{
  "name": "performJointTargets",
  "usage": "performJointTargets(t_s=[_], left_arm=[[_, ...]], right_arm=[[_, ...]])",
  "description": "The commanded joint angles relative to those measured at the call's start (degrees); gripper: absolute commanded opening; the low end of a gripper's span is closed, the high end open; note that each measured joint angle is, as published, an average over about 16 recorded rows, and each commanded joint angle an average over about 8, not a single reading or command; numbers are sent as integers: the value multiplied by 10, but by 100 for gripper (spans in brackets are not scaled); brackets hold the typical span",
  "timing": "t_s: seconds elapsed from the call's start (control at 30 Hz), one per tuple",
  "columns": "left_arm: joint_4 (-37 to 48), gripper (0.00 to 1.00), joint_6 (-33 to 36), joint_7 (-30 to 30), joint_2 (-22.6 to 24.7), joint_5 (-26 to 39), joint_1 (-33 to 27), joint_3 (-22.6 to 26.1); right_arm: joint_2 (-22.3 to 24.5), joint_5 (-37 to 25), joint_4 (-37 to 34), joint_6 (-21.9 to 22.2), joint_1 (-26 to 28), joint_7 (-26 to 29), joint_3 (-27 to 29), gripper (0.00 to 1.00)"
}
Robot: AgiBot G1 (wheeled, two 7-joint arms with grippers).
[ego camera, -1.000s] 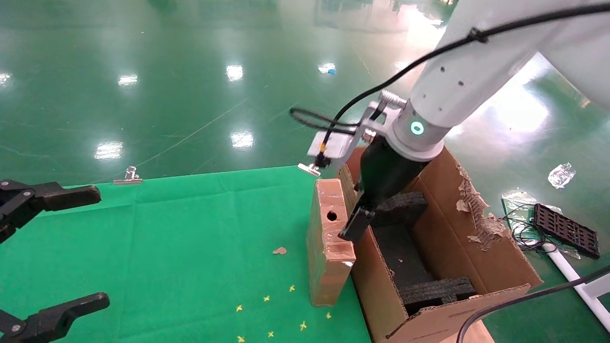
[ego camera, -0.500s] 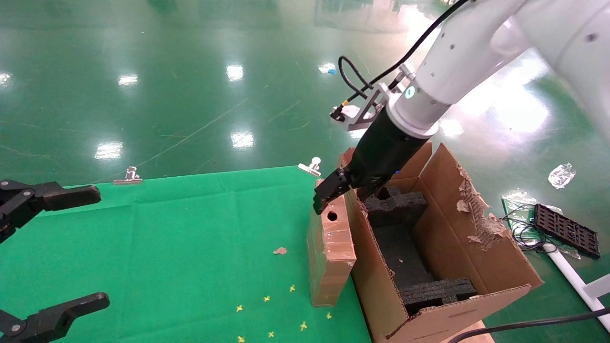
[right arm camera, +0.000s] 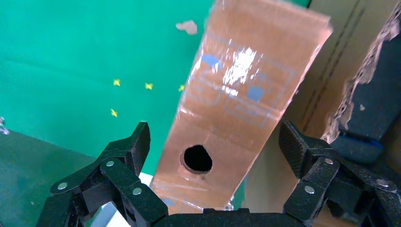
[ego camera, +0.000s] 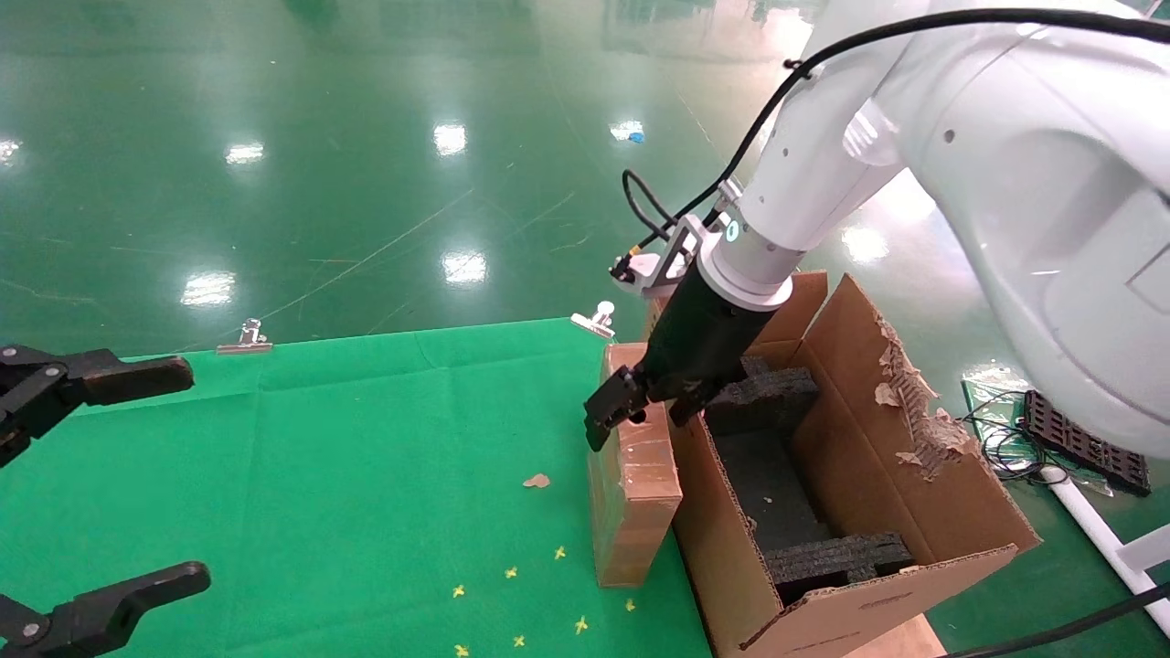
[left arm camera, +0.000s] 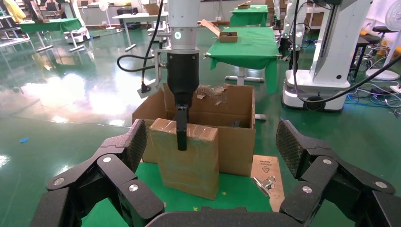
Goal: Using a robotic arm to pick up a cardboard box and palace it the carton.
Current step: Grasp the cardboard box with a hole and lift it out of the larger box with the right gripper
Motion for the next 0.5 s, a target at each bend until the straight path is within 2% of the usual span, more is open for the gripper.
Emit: performJointTargets(t_s=[0.03, 0.1, 0.13, 0.2, 0.37, 0.5], left_arm=[[0, 99, 0, 0, 0, 0, 0, 0], [0, 95, 0, 0, 0, 0, 0, 0], [0, 89, 0, 0, 0, 0, 0, 0], [0, 74, 0, 0, 0, 0, 0, 0], [0, 30, 0, 0, 0, 0, 0, 0], [0, 17, 0, 0, 0, 0, 0, 1]], right_arm=[[-8, -2, -10, -4, -3, -6, -3, 4], [-11, -2, -14, -6, -5, -9, -6, 0], [-13, -1, -16, -6, -5, -10, -7, 0], [-15, 0, -19, -7, -6, -12, -10, 0], [-18, 5, -22, -8, -6, -17, -15, 0], [-18, 10, -22, -9, -6, -19, -19, 0]])
